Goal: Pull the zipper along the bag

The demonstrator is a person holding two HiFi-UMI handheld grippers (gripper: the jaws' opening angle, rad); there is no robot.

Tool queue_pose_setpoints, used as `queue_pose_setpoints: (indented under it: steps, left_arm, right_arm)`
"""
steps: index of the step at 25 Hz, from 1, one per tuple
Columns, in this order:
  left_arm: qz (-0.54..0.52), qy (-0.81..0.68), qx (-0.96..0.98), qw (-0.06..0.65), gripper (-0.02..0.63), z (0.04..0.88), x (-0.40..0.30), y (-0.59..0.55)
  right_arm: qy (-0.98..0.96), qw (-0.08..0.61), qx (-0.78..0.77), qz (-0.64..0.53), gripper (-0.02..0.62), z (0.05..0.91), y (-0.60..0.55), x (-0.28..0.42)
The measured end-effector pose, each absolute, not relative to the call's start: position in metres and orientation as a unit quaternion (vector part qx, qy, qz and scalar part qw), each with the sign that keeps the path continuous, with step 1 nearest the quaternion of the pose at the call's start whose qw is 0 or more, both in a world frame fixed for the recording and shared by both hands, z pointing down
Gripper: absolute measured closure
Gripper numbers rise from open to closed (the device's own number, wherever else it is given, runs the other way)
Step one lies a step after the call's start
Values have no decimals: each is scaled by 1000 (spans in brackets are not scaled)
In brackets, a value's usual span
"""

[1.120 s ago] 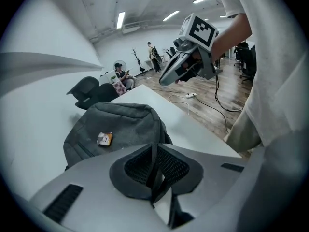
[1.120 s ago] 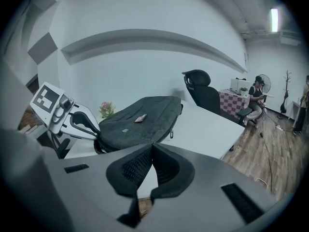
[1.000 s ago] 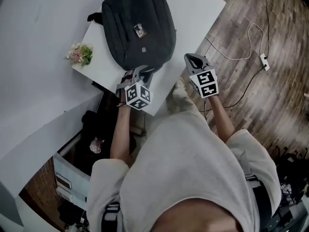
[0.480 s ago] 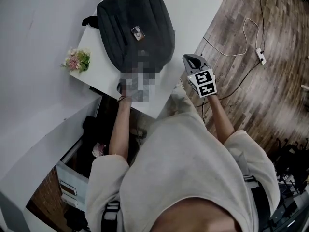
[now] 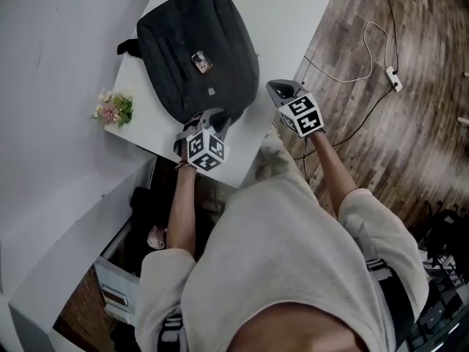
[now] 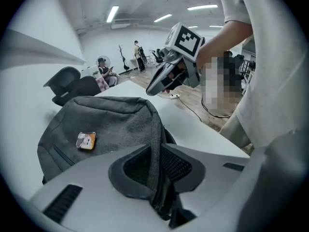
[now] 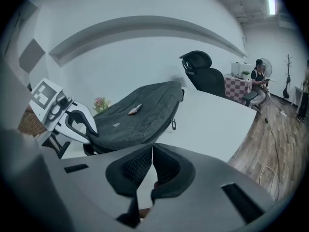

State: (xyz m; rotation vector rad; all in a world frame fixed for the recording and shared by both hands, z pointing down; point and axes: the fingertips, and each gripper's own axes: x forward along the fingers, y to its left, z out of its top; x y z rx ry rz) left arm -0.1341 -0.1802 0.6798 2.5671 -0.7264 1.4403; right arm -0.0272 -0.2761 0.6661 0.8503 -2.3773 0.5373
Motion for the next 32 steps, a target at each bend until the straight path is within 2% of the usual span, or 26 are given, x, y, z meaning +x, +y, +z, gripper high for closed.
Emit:
queue_pose_setpoints:
  steps: [2, 4, 6, 13, 22, 25, 29, 32]
  left_arm:
    - [471, -242, 847, 55, 531, 677, -134, -181]
    - [469, -242, 847, 55, 531, 676, -134, -181]
    - [475, -241, 845, 49, 537, 676, -134, -180]
    - [472, -246, 845, 56, 535, 678, -132, -181]
    - [477, -250, 841, 59, 534, 678, -131, -182]
    - [476, -252, 840, 63, 532, 678, -130, -182]
    - [478, -251, 839, 65, 532, 680, -132, -181]
    - [479, -251, 839, 67, 532, 680, -131, -182]
  right_arm:
    - [-884, 292, 309, 194, 547, 675, -283, -27]
    - [-885, 305, 302, 182, 436, 682, -294, -28]
    - [-886, 324, 294, 157, 416, 688, -308, -30]
    - [-891, 391, 223, 60, 419, 699, -357, -41]
    - [-893, 447, 53, -29, 443, 706, -366, -66]
    - [-883, 467, 2, -45, 472, 706, -361, -70]
    - [-876, 479, -15, -53, 567, 709, -355, -69]
    - [-867, 494, -6, -65, 572, 710, -357, -65]
